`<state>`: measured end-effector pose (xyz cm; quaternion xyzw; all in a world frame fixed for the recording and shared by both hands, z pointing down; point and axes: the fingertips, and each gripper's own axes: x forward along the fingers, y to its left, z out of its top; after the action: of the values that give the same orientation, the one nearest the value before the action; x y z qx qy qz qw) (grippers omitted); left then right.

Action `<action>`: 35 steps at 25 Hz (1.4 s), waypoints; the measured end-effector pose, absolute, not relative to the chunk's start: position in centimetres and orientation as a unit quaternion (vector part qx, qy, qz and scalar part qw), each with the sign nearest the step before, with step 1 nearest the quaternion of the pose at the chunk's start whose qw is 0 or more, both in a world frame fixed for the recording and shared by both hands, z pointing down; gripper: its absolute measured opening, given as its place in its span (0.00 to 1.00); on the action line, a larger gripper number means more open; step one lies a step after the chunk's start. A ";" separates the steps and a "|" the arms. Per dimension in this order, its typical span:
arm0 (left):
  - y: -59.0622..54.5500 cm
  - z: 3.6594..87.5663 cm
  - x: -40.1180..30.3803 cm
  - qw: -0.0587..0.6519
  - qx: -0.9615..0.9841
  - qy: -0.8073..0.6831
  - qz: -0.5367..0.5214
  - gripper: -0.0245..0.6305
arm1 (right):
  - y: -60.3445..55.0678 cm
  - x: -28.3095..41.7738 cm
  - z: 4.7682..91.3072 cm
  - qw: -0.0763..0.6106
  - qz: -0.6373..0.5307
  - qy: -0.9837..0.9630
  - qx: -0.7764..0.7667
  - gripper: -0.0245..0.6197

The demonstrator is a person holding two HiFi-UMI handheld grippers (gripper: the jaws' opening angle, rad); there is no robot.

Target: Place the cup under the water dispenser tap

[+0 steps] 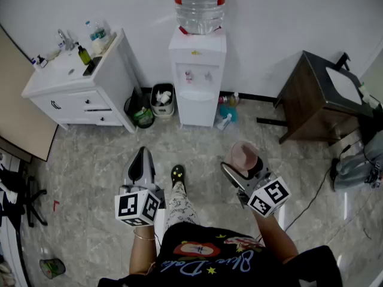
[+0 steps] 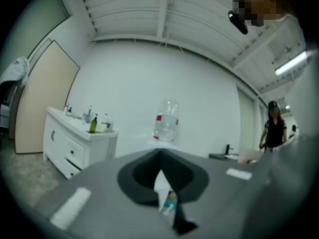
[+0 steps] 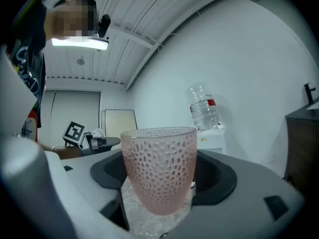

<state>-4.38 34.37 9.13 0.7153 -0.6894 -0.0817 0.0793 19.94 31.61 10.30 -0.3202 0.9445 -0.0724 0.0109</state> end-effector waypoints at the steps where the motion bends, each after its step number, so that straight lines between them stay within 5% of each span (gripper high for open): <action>1: 31.7 9.7 -5.8 0.084 0.718 -0.688 -0.072 0.03 | 29.0 18.0 11.5 0.000 -0.085 0.942 -0.324 0.60; 8: 11.1 13.3 -11.8 0.049 0.763 -0.644 0.011 0.03 | 8.7 6.1 16.8 0.009 -0.102 0.934 -0.341 0.60; 15: -1.4 26.0 -14.7 0.143 0.760 -0.633 0.030 0.03 | -5.7 0.9 29.3 0.002 -0.141 0.919 -0.368 0.60; 24: -4.8 42.1 -14.8 0.214 0.734 -0.644 0.007 0.03 | -17.1 0.7 47.9 0.000 -0.150 0.857 -0.493 0.60; 35: -2.9 45.5 -14.7 0.252 0.736 -0.626 0.054 0.03 | -20.5 -1.1 52.1 -0.034 -0.083 0.820 -0.565 0.60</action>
<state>-14.72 -2.88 45.51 0.7359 -0.6261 0.0540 0.2520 -1.14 -20.54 52.14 -0.5647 0.8205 -0.0826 -0.0338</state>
